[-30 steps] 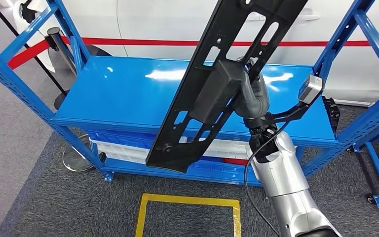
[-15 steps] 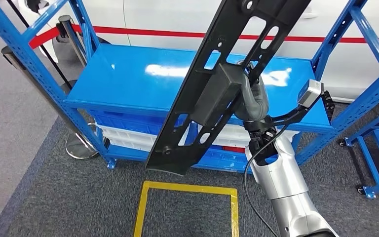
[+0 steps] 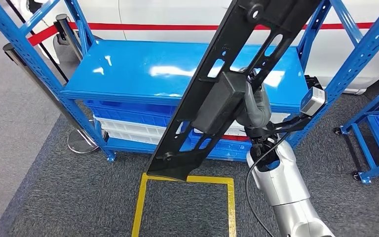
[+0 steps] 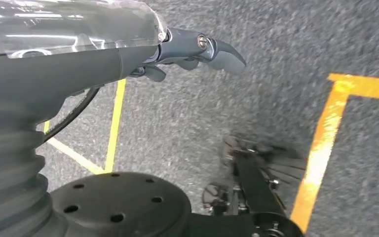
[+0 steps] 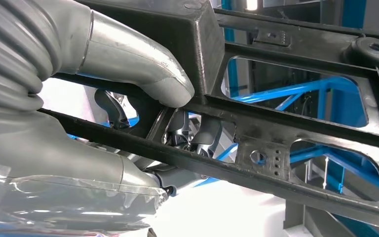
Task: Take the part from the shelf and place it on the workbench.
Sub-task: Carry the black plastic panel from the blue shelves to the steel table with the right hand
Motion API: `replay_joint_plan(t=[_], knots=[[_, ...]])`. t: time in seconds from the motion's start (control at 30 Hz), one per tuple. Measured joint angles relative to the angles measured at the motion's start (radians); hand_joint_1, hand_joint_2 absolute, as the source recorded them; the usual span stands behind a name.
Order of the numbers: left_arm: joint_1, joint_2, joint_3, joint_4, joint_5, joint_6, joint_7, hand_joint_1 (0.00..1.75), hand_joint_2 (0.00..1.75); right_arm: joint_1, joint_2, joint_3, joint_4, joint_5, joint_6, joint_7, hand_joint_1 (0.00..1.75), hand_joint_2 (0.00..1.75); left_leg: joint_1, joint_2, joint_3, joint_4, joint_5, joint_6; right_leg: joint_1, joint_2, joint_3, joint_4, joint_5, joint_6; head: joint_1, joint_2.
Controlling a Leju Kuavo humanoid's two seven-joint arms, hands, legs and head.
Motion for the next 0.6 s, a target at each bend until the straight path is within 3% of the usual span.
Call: replay_joint_plan(t=[0.03, 0.07, 0.13, 0.2, 0.27, 0.33, 0.4, 0.43, 0.47, 0.53, 0.57, 0.6], knots=[[0.000, 0.000, 0.000, 0.000, 0.000, 0.000, 0.000, 0.00, 1.75, 0.001, 0.000, 0.000, 0.000, 0.000, 0.000, 0.000, 1.75, 1.75, 0.000, 0.000, -0.014, 0.066, -0.038, -0.003, 0.002, 0.000, -0.015, 0.001, 0.011, -0.001, 0.000, 0.000], [-0.001, 0.000, 0.000, 0.000, -0.001, 0.000, 0.000, 0.00, 1.75, 0.003, 0.000, 0.000, 0.000, 0.000, 0.000, -0.001, 1.75, 1.75, 0.001, 0.000, -0.020, 0.120, -0.055, -0.004, 0.003, 0.000, -0.030, 0.001, 0.022, -0.002, 0.000, 0.000], [-0.001, 0.000, 0.000, 0.000, -0.002, -0.001, 0.000, 0.00, 1.75, 0.008, 0.000, 0.000, -0.002, 0.000, 0.001, -0.002, 1.75, 1.75, 0.000, 0.000, 0.006, 0.143, -0.026, -0.001, 0.007, 0.000, -0.059, 0.003, 0.042, -0.001, 0.000, 0.000], [-0.002, 0.000, -0.001, 0.000, -0.003, -0.002, 0.000, 0.00, 1.75, 0.010, 0.000, 0.000, -0.007, 0.000, 0.002, -0.004, 1.75, 1.75, -0.003, -0.001, 0.092, 0.042, 0.024, 0.012, 0.011, 0.002, -0.082, 0.005, 0.061, 0.002, 0.000, 0.000], [-0.006, 0.005, -0.001, 0.000, -0.004, -0.002, 0.000, 0.00, 1.75, 0.012, -0.001, 0.000, -0.017, 0.000, 0.004, -0.009, 1.75, 1.75, -0.009, -0.003, 0.197, -0.110, 0.017, 0.028, 0.013, 0.002, -0.094, 0.005, 0.077, 0.009, 0.000, 0.000], [-0.009, 0.009, -0.002, 0.000, -0.005, -0.002, 0.001, 0.00, 1.75, 0.016, -0.001, -0.001, -0.026, 0.001, 0.005, -0.013, 1.75, 1.75, -0.016, -0.003, 0.236, -0.183, -0.001, 0.037, 0.010, -0.001, -0.095, -0.002, 0.095, 0.021, 0.000, 0.000], [-0.009, 0.008, -0.003, 0.000, -0.006, -0.002, 0.003, 0.00, 1.75, 0.023, -0.001, -0.002, -0.031, 0.003, 0.006, -0.015, 1.75, 1.75, -0.015, 0.000, 0.226, -0.195, 0.023, 0.044, 0.007, -0.001, -0.097, -0.007, 0.101, 0.034, 0.000, 0.000], [-0.009, 0.008, -0.003, 0.000, -0.006, -0.002, 0.003, 0.00, 1.75, 0.027, -0.002, -0.003, -0.034, 0.003, 0.006, -0.015, 1.75, 1.75, -0.013, 0.002, 0.221, -0.203, 0.036, 0.051, 0.007, 0.000, -0.103, 0.004, 0.081, 0.040, 0.000, 0.000], [-0.008, 0.008, -0.003, 0.000, -0.005, -0.002, 0.004, 0.00, 1.75, 0.030, -0.002, -0.004, -0.035, 0.004, 0.007, -0.016, 1.75, 1.75, -0.010, 0.005, 0.212, -0.208, 0.050, 0.056, 0.007, 0.001, -0.114, 0.036, 0.041, 0.044, 0.002, 0.000], [-0.007, 0.008, -0.003, 0.000, -0.002, -0.001, 0.003, 0.00, 1.75, 0.034, -0.003, -0.006, -0.037, 0.004, 0.009, -0.016, 1.75, 1.75, -0.010, 0.007, 0.187, -0.207, 0.072, 0.063, 0.005, 0.001, -0.144, 0.150, -0.059, 0.051, 0.004, 0.000], [-0.006, 0.008, -0.003, 0.000, -0.001, -0.001, 0.002, 0.00, 1.75, 0.038, -0.003, -0.006, -0.038, 0.005, 0.012, -0.016, 1.75, 1.75, -0.010, 0.007, 0.172, -0.205, 0.083, 0.063, 0.004, 0.001, -0.157, 0.215, -0.087, 0.054, 0.004, 0.000], [-0.004, 0.008, -0.003, 0.000, 0.000, -0.001, 0.000, 0.00, 1.75, 0.041, -0.003, -0.007, -0.038, 0.006, 0.014, -0.016, 1.75, 1.75, -0.010, 0.007, 0.157, -0.202, 0.091, 0.062, 0.004, 0.001, -0.160, 0.259, -0.090, 0.056, 0.004, 0.000]])
